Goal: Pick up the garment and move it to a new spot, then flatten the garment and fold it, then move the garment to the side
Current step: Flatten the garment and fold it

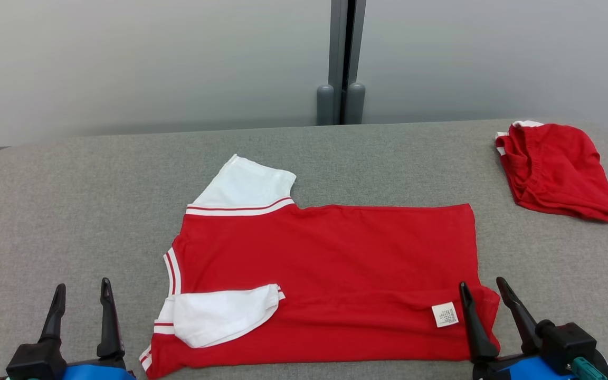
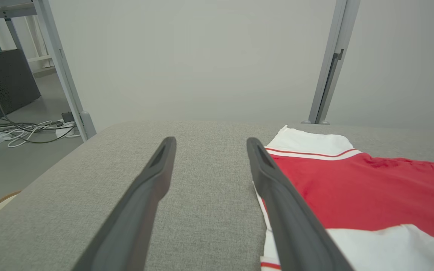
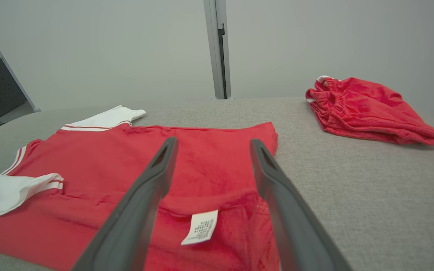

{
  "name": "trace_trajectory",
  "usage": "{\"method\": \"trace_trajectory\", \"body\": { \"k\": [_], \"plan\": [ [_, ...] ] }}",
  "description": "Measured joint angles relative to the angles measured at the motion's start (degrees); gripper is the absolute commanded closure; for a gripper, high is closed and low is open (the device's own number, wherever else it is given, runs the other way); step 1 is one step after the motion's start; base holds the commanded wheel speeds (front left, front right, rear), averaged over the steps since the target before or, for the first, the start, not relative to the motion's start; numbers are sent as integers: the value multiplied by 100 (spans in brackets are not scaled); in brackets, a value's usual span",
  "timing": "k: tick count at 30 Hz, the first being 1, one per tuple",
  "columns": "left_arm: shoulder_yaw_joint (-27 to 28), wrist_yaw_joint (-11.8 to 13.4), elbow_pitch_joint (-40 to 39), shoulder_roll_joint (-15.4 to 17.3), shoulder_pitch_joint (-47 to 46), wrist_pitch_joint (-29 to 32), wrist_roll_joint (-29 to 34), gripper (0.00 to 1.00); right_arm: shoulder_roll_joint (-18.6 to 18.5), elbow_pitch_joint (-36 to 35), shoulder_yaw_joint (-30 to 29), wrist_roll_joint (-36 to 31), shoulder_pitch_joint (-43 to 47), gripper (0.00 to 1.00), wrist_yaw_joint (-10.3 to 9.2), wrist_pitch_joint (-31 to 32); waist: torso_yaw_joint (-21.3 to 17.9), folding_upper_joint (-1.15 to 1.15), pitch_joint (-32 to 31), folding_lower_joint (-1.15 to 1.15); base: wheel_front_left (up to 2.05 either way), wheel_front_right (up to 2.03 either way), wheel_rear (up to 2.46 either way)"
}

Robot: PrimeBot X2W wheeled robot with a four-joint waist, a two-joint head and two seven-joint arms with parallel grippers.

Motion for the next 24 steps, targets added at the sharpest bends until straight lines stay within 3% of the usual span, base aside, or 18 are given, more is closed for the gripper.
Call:
{"method": "trace_trajectory", "body": {
  "k": [18, 24],
  "plan": [
    [45, -56, 137, 9, -5, 1, 97, 0, 12, 60, -67, 46, -9, 0, 0, 1, -44, 0, -71, 0, 0, 0, 0],
    [-58, -92, 268, 374, -706, 0, 109, 0, -156, 230, -169, 32, -536, 0, 0, 0, -158, 0, 76, 0, 0, 0, 0]
  ]
}}
